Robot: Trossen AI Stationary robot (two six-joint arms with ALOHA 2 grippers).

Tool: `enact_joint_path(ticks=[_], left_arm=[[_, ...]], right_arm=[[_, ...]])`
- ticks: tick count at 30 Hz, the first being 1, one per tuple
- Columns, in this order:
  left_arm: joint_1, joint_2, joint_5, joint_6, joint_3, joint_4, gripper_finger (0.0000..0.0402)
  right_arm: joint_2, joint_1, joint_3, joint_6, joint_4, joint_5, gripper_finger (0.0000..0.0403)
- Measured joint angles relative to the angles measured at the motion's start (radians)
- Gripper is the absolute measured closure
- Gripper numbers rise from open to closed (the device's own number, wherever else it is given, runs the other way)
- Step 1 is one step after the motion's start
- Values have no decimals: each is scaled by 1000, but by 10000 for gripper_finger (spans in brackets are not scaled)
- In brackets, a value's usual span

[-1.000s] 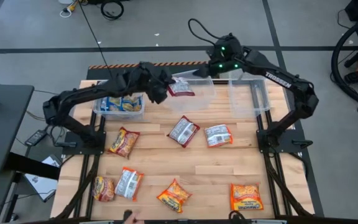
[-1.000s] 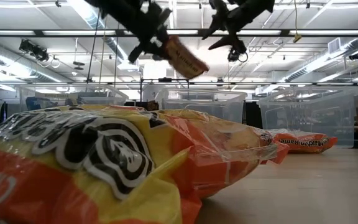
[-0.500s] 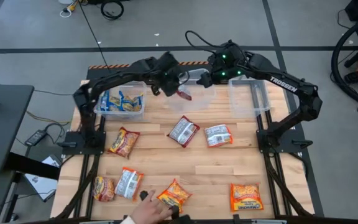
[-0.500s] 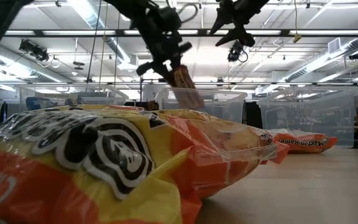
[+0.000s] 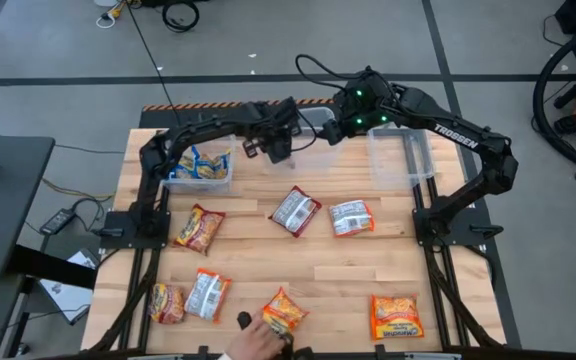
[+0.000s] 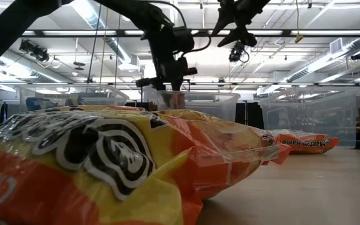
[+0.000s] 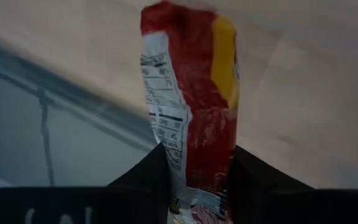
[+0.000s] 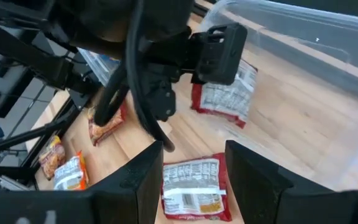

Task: Sort Maruchan noodles
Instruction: Adjust the red noodle pack in the center transparent bin

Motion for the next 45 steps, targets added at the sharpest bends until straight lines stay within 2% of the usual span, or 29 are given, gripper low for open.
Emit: enact_joint_path(ticks=[4, 15, 20, 26, 32, 35, 45], left_arm=[[-9, -13, 32, -16, 0, 0, 275], [22, -9, 38, -29, 0, -66, 274], [34, -4, 101, -61, -17, -46, 274], [45, -6, 94, -47, -82, -33, 274], [43, -9, 77, -51, -87, 15, 274], [41, -14, 73, -103, -87, 42, 274], [6, -17, 3, -160, -88, -11, 273]], right_arm=[[0, 0, 0, -18, -5, -3, 223], [1, 0, 0, -38, -63, -31, 220], [1, 0, 0, -44, -67, -53, 219], [1, -1, 0, -62, -67, -56, 219], [1, -2, 0, -75, -67, -56, 219], [1, -2, 0, -81, -67, -56, 219], [1, -25, 0, -187, -127, -43, 200]])
